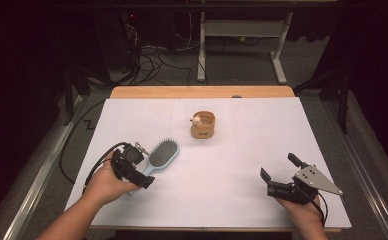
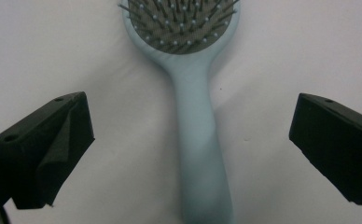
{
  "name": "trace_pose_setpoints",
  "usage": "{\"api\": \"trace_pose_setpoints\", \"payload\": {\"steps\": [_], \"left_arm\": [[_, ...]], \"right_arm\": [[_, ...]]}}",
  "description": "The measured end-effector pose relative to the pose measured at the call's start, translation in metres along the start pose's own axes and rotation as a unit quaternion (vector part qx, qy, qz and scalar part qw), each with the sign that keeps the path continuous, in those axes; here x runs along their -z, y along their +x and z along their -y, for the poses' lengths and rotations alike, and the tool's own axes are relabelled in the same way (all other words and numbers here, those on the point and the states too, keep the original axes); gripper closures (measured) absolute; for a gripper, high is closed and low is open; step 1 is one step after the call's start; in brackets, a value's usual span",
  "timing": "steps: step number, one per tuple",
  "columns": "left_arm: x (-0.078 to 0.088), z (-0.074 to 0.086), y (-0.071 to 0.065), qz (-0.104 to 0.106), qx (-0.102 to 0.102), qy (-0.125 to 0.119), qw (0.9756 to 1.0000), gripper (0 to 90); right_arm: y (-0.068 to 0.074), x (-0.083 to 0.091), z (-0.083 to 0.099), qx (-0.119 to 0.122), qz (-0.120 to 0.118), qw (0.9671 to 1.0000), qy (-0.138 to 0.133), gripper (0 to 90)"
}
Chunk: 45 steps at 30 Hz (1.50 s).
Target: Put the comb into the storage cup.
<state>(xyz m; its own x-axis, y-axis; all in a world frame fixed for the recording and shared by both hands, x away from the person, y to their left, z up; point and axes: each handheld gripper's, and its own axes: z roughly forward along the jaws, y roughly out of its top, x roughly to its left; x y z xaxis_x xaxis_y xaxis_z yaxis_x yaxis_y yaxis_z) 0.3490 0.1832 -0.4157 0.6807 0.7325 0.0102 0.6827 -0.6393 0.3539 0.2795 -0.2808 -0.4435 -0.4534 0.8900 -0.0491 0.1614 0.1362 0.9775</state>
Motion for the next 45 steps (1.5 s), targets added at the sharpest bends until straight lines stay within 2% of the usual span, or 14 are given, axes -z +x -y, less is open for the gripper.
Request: {"api": "trace_pose_setpoints", "payload": {"steps": [2, 9, 17, 22, 28, 29, 30, 32, 34, 41, 45], "left_arm": [[0.001, -0.004, 0.001, 0.004, -0.003, 0.0, 1.0, 0.8], [-0.002, -0.016, 0.002, 0.015, -0.01, 0.007, 0.9998, 0.5], [-0.009, -0.033, 0.003, 0.011, -0.011, 0.027, 0.9995, 0.5], [-0.014, -0.042, 0.006, 0.016, -0.004, 0.037, 0.9992, 0.5], [-0.017, -0.047, 0.013, 0.024, 0.015, 0.044, 0.9987, 0.6], [-0.016, -0.049, 0.013, 0.014, 0.008, 0.052, 0.9985, 0.6], [-0.014, -0.051, 0.011, 0.011, 0.004, 0.048, 0.9988, 0.5], [-0.01, -0.056, 0.011, 0.026, 0.01, 0.043, 0.9987, 0.6], [-0.008, -0.061, 0.008, 0.012, -0.003, 0.052, 0.9986, 0.6], [-0.004, -0.078, 0.005, 0.007, -0.015, 0.061, 0.998, 0.6], [-0.005, -0.085, 0.006, 0.013, -0.014, 0.066, 0.9977, 0.7]], "right_arm": [[-0.001, 0.0, 0.003, -0.005, -0.002, 1.0, 0.001, 0.0], [0.002, 0.004, 0.002, 0.004, -0.006, 1.0, -0.004, 0.0], [0.003, 0.005, 0.001, 0.003, -0.005, 1.0, -0.007, 0.1], [0.002, 0.006, 0.0, 0.001, -0.004, 1.0, -0.008, 0.1], [0.002, 0.007, 0.0, -0.001, -0.002, 1.0, -0.009, 0.1], [0.002, 0.007, 0.0, -0.001, -0.002, 1.0, -0.009, 0.1], [0.002, 0.007, 0.0, -0.001, -0.002, 1.0, -0.009, 0.0], [0.002, 0.007, 0.0, -0.002, -0.003, 1.0, -0.009, 0.1], [0.002, 0.006, 0.0, -0.001, -0.004, 1.0, -0.008, 0.1], [0.003, 0.008, -0.001, 0.0, -0.004, 0.9999, -0.01, 0.1], [0.002, 0.008, -0.002, 0.0, -0.004, 0.9999, -0.011, 0.1]]}}
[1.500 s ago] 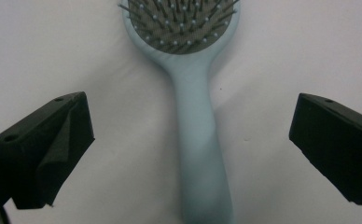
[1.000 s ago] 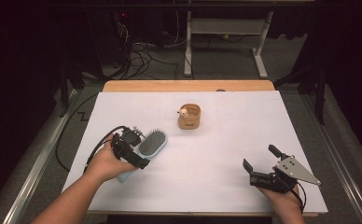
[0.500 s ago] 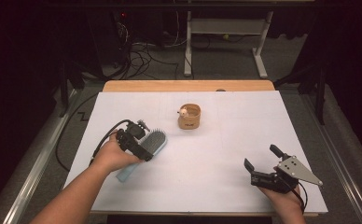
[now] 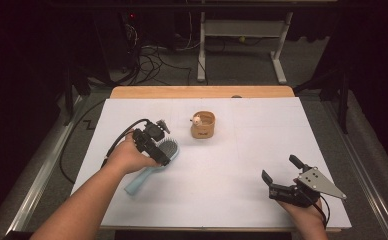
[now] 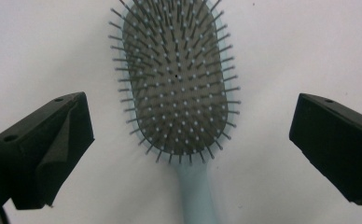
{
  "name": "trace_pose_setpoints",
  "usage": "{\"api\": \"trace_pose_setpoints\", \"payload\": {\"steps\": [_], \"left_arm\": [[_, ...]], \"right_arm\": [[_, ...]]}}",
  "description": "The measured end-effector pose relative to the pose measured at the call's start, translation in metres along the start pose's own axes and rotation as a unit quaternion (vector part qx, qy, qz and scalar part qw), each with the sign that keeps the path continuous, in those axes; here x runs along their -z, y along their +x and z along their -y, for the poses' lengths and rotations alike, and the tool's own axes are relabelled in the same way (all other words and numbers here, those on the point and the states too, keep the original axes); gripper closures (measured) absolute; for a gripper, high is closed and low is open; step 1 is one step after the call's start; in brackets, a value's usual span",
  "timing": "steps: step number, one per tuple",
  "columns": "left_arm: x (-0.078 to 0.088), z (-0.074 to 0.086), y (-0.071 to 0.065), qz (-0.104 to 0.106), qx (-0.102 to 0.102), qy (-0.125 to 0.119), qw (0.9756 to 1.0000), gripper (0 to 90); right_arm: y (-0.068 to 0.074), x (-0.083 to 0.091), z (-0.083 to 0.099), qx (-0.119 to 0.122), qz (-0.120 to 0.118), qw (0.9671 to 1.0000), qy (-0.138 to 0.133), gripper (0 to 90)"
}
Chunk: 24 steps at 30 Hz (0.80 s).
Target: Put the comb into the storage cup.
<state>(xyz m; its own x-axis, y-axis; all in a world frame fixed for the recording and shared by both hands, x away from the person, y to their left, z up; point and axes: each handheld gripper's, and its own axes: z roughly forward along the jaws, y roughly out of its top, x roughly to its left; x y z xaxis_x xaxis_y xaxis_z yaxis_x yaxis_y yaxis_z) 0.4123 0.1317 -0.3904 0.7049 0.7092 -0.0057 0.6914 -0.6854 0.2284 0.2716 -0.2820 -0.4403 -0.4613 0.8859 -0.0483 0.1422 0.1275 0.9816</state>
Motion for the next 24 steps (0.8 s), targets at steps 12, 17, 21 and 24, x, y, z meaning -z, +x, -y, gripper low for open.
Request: {"api": "trace_pose_setpoints", "payload": {"steps": [12, 17, 21, 24], "left_arm": [[-0.025, -0.014, 0.002, 0.002, 0.004, 0.019, 0.9998, 0.5], [-0.032, -0.017, 0.003, -0.004, 0.006, 0.029, 0.9996, 0.7], [-0.036, -0.017, 0.009, -0.007, 0.014, 0.037, 0.9992, 1.0], [-0.037, -0.018, 0.01, 0.0, 0.021, 0.04, 0.999, 1.9]], "right_arm": [[0.002, 0.0, 0.0, 0.005, -0.002, 1.0, 0.001, 0.1], [0.002, 0.0, -0.001, 0.004, 0.0, 1.0, -0.001, 0.1], [0.001, 0.0, -0.001, 0.003, 0.0, 1.0, 0.0, 0.1], [0.002, 0.0, -0.001, 0.004, -0.001, 1.0, -0.002, 0.1]]}}
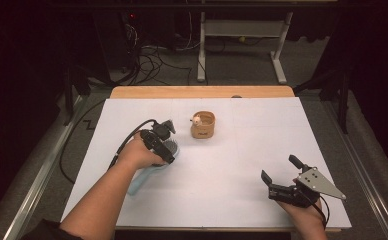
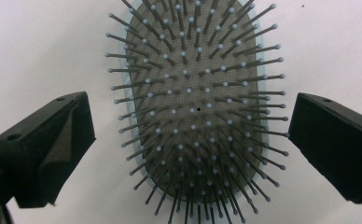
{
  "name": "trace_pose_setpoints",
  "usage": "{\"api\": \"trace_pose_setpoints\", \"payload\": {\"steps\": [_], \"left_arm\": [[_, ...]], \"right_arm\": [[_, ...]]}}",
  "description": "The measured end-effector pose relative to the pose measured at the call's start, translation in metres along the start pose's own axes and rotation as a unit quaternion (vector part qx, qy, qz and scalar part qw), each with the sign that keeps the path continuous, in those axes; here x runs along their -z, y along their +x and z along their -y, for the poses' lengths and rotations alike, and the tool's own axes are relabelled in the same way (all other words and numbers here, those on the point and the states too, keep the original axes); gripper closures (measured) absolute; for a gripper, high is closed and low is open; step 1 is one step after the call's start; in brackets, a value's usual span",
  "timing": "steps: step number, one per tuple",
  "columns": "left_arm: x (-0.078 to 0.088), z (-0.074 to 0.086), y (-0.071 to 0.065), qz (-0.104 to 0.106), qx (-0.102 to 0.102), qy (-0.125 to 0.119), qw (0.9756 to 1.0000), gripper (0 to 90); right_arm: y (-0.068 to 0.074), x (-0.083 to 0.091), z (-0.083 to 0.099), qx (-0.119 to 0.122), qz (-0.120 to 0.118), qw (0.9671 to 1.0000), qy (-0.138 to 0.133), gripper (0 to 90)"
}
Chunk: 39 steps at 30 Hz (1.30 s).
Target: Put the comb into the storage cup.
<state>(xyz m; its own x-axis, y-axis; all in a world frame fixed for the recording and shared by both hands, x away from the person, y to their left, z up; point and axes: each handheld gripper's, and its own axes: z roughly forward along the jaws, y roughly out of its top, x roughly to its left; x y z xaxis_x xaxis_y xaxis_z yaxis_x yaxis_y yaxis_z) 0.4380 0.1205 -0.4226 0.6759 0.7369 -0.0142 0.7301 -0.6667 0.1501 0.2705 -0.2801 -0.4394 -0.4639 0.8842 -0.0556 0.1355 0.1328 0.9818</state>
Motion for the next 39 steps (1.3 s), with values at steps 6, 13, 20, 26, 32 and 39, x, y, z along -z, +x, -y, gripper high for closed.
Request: {"api": "trace_pose_setpoints", "payload": {"steps": [6, 13, 20, 26, 32, 39], "left_arm": [[-0.006, -0.003, -0.002, 0.0, 0.005, 0.007, 1.0, 2.5], [-0.008, -0.003, -0.003, 0.0, 0.01, 0.014, 0.9999, 3.1], [-0.009, -0.005, 0.0, 0.0, 0.021, 0.015, 0.9997, 2.8], [-0.012, -0.006, 0.0, 0.002, 0.022, 0.029, 0.9993, 3.2], [-0.016, -0.006, 0.003, 0.004, 0.034, 0.04, 0.9986, 5.8], [-0.018, -0.007, 0.003, 0.016, 0.025, 0.045, 0.9986, 15.3]], "right_arm": [[0.0, 0.001, -0.001, 0.0, 0.003, 1.0, -0.002, 0.1], [0.0, 0.002, -0.002, -0.001, 0.006, 1.0, -0.006, 0.1], [0.0, 0.003, -0.002, 0.0, 0.01, 0.9999, -0.008, 0.1], [0.0, 0.002, -0.002, 0.0, 0.009, 0.9999, -0.008, 0.1], [0.001, 0.004, -0.003, 0.003, 0.01, 0.9998, -0.015, 0.1], [0.001, 0.003, -0.003, 0.005, 0.01, 0.9998, -0.015, 0.1]]}}
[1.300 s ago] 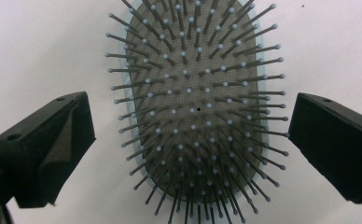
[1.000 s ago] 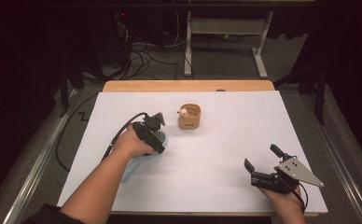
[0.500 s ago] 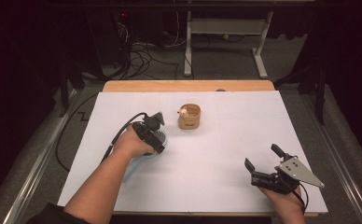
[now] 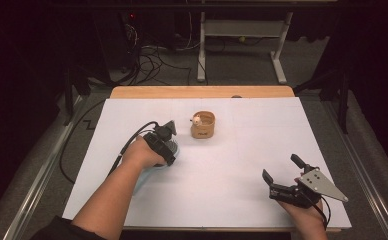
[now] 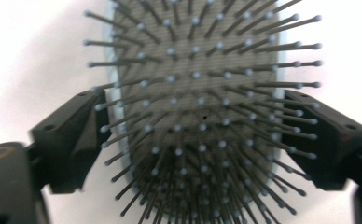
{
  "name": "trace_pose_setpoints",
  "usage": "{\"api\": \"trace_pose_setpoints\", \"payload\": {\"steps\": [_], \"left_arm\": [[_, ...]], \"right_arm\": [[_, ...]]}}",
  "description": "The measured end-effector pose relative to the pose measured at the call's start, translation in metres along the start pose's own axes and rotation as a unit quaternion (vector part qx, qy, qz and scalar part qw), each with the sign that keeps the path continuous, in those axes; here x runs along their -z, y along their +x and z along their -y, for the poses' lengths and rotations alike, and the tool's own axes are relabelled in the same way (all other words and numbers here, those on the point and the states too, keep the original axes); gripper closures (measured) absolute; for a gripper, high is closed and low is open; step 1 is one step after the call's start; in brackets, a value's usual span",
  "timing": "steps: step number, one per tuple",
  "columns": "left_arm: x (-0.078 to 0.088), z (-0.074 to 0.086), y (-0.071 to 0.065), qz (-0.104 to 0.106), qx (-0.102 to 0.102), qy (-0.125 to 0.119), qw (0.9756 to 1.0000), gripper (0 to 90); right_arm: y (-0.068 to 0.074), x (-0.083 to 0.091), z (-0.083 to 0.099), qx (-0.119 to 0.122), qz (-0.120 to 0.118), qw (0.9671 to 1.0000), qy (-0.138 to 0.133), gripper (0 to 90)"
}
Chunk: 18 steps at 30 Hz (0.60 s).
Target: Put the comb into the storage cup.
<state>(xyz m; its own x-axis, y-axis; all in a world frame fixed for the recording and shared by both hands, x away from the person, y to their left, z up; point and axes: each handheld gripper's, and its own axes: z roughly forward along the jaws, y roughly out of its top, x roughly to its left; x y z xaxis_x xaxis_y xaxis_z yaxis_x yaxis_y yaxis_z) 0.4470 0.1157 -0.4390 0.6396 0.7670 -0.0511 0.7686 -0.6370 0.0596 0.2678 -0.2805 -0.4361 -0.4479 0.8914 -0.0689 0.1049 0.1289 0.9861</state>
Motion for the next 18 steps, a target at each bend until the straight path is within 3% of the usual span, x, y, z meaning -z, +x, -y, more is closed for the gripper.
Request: {"api": "trace_pose_setpoints", "payload": {"steps": [14, 18], "left_arm": [[-0.0024, -0.0014, 0.0004, 0.006, -0.002, 0.006, 1.0, 15.7], [-0.0027, -0.002, 0.0004, 0.008, 0.006, 0.005, 0.9999, 14.7]], "right_arm": [[0.0, 0.0001, -0.0001, -0.004, -0.002, 1.0, 0.0, 0.1], [-0.0001, 0.0001, -0.0003, -0.003, -0.002, 1.0, -0.001, 0.0]]}}
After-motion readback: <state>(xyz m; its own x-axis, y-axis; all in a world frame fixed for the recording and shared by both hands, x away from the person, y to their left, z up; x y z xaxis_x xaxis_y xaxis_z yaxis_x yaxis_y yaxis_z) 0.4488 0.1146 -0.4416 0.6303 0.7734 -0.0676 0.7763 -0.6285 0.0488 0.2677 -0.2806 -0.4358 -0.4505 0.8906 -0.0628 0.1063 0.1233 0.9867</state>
